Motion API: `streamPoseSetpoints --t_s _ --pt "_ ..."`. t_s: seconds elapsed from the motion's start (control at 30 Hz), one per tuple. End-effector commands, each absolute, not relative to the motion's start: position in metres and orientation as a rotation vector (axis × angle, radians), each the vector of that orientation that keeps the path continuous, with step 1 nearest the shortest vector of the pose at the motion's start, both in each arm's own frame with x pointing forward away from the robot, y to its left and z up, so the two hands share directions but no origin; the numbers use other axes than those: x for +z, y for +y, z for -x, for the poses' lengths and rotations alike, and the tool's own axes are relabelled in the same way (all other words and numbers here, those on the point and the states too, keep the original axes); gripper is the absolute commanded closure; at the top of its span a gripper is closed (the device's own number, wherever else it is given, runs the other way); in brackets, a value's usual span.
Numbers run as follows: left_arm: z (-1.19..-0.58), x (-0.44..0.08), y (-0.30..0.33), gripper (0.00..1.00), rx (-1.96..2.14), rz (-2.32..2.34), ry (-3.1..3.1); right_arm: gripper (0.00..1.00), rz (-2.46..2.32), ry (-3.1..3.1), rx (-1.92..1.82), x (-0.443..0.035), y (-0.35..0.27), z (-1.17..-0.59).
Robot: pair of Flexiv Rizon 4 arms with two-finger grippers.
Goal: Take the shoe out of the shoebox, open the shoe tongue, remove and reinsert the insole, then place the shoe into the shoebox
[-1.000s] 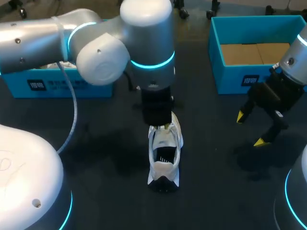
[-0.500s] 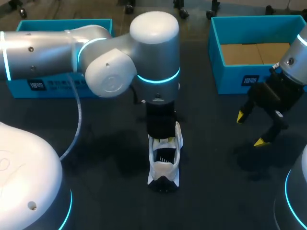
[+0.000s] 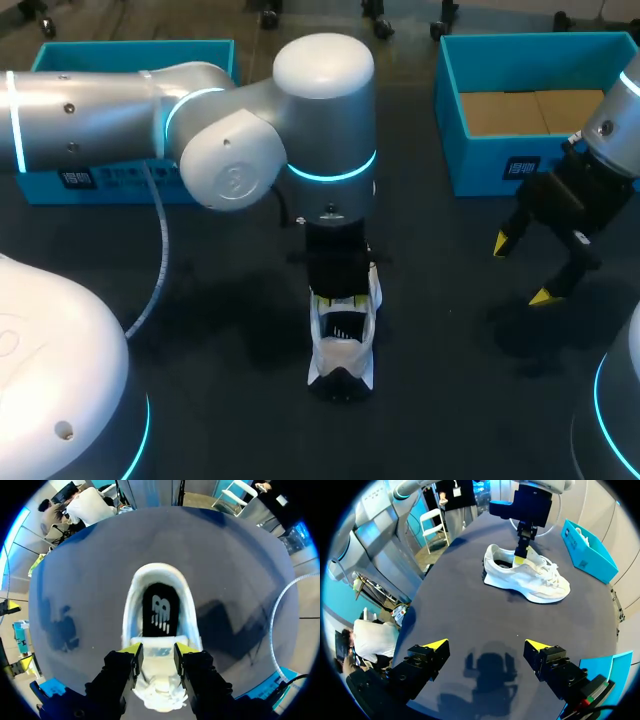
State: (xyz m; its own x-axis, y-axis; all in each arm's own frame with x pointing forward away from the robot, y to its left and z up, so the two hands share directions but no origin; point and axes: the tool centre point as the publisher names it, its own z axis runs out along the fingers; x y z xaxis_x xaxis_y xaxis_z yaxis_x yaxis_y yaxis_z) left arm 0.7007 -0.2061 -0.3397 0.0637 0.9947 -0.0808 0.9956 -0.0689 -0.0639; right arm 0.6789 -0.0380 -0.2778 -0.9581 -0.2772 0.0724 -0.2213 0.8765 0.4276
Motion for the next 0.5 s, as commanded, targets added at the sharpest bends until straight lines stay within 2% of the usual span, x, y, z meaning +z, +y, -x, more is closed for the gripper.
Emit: streamPoseSetpoints --t_s 0.03,0.07,0.1,0.13,0.23,0.5 --pt "-0.688 -0.299 -0.187 0.57 -0.106 -2.205 2.147 0.00 -0.389 -2.916 -0.636 -0.278 -0.037 -0.679" --pt "-0.686 -0.292 -0.185 0.51 -0.115 -2.176 2.174 0.00 -0.389 -2.916 -0.636 -0.278 -0.037 -0.679" --pt "-0.684 -0.285 -0.183 0.10 -0.121 -2.147 2.232 0.00 -0.389 -2.916 -0.636 -0.278 -0.037 -0.679" --pt "-0.681 -0.279 -0.182 0.00 -0.141 -2.103 2.313 0.00 -0.389 -2.916 -0.636 -0.278 -0.037 -0.679" --pt "-0.672 -0.261 -0.176 0.00 -0.076 -1.867 2.421 0.00 -0.389 -2.916 -0.636 -0.278 -0.037 -0.679" --pt "-0.672 -0.261 -0.176 0.00 -0.076 -1.867 2.421 0.00 -0.389 -2.916 -0.636 -0.278 -0.037 -0.679"
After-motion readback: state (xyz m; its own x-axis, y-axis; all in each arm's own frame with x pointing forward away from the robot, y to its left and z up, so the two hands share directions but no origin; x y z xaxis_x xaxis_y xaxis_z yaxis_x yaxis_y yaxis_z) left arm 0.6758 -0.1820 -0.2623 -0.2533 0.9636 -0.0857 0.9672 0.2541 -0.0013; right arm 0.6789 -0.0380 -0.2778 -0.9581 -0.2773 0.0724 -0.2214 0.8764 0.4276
